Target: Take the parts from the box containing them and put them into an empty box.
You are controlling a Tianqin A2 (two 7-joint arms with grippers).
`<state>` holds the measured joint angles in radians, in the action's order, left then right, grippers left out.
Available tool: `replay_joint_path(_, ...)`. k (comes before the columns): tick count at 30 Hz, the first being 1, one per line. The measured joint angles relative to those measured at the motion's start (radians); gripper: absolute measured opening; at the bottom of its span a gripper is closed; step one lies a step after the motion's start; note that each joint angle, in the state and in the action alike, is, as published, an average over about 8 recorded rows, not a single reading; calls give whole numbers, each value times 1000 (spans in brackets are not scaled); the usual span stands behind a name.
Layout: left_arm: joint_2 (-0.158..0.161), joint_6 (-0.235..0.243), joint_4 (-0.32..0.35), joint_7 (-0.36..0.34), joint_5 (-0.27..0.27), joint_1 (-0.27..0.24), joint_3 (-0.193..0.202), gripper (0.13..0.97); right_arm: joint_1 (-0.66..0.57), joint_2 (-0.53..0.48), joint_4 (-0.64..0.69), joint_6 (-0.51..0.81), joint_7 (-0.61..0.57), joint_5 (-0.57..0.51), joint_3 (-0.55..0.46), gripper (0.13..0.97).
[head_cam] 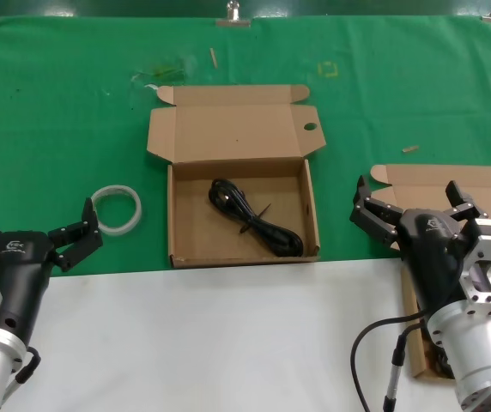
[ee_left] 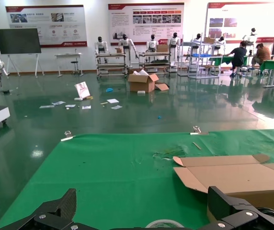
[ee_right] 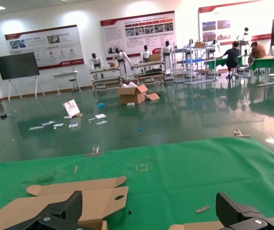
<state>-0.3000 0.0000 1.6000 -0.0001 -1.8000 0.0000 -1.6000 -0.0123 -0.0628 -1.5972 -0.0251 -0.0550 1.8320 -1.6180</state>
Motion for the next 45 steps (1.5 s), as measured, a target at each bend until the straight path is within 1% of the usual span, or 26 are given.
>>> replay_joint_path(45, 0, 0, 0, 0, 0, 0, 0, 966, 0, 0, 0, 0, 0, 0, 0, 966)
